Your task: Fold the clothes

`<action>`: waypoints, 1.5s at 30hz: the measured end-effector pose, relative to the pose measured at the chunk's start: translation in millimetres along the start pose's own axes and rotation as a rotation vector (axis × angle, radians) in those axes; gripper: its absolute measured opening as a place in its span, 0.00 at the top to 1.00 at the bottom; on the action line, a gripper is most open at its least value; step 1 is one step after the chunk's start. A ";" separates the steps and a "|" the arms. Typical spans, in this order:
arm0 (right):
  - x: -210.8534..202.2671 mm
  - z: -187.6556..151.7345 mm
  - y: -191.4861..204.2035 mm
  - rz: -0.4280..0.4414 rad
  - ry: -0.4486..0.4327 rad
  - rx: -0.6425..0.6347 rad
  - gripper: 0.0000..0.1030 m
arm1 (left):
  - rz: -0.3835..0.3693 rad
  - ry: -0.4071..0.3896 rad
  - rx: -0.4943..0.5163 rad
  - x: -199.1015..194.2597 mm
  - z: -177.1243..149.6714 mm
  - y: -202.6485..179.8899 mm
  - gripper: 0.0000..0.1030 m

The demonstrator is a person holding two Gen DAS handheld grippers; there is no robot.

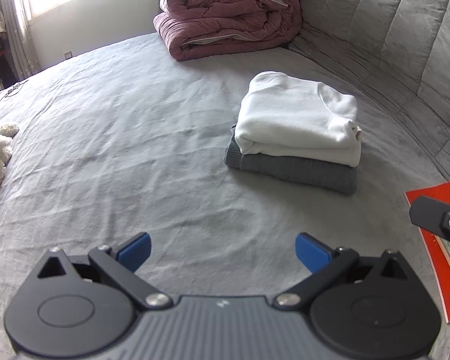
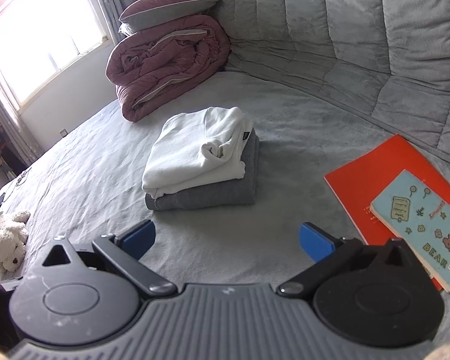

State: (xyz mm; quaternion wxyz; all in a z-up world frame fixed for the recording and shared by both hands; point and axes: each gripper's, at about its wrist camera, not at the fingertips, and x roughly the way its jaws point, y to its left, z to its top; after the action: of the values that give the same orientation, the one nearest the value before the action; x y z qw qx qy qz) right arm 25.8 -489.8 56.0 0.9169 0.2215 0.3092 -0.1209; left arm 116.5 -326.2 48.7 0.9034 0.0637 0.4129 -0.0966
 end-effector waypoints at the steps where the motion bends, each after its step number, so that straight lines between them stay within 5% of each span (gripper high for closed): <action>1: 0.6 -0.1 1.1 0.002 0.001 -0.002 0.00 | 0.002 0.002 0.001 0.3 -0.5 0.3 0.01; 45: 8.5 0.1 7.7 0.020 0.033 0.008 0.00 | 0.003 0.026 0.008 2.1 -1.2 6.0 0.01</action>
State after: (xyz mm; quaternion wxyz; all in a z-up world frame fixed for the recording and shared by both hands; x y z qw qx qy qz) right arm 35.3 -483.8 53.3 0.9119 0.2302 0.3217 -0.1095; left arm 118.3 -320.4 46.6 0.8979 0.0689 0.4240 -0.0962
